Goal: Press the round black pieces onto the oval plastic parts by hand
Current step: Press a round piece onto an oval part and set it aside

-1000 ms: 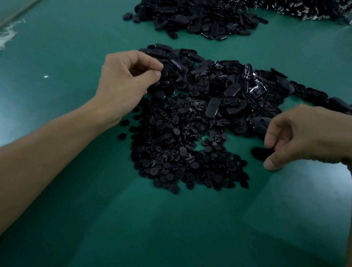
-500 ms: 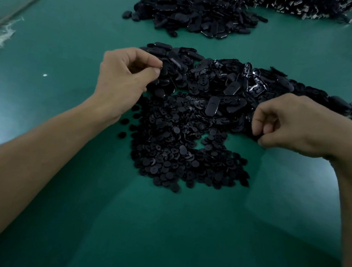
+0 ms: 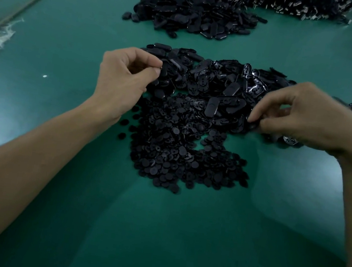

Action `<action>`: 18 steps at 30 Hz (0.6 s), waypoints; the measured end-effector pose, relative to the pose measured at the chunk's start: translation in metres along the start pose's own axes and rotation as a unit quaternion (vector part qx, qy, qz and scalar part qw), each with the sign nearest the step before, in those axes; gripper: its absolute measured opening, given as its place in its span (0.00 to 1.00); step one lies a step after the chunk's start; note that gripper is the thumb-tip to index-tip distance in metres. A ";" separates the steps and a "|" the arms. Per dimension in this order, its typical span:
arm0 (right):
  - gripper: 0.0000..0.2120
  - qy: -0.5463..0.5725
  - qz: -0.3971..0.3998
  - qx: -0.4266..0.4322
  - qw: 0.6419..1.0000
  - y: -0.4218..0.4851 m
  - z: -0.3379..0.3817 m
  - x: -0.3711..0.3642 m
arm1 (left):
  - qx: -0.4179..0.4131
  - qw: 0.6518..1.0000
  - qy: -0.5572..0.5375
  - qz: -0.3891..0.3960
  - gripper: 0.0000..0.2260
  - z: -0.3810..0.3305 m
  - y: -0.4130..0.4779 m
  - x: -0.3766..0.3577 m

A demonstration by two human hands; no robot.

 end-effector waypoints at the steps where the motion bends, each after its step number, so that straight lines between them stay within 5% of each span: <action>1: 0.08 0.037 -0.014 0.011 0.999 0.000 0.005 0.003 | -0.001 1.000 -0.004 0.002 0.07 -0.002 -0.001 0.000; 6: 0.15 0.086 -0.016 0.056 0.995 -0.004 0.024 -0.008 | -0.014 0.999 -0.021 0.023 0.07 -0.012 -0.006 -0.006; 12: 0.09 0.157 0.005 0.050 0.986 -0.007 0.032 -0.017 | -0.016 0.999 -0.030 0.039 0.07 -0.022 -0.009 -0.008; 18: 0.08 0.197 -0.014 0.052 0.979 -0.005 0.039 -0.020 | -0.011 0.986 -0.073 0.153 0.04 -0.036 -0.026 -0.027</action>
Point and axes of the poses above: each hand's wrist, its own y-axis towards the middle knuckle, its own x-axis out of the back of the hand, z = x × y, the point moved 8 cm from there along y, towards the middle knuckle, and after that the axes turned 15 degrees about -z, right-handed, at the moved point
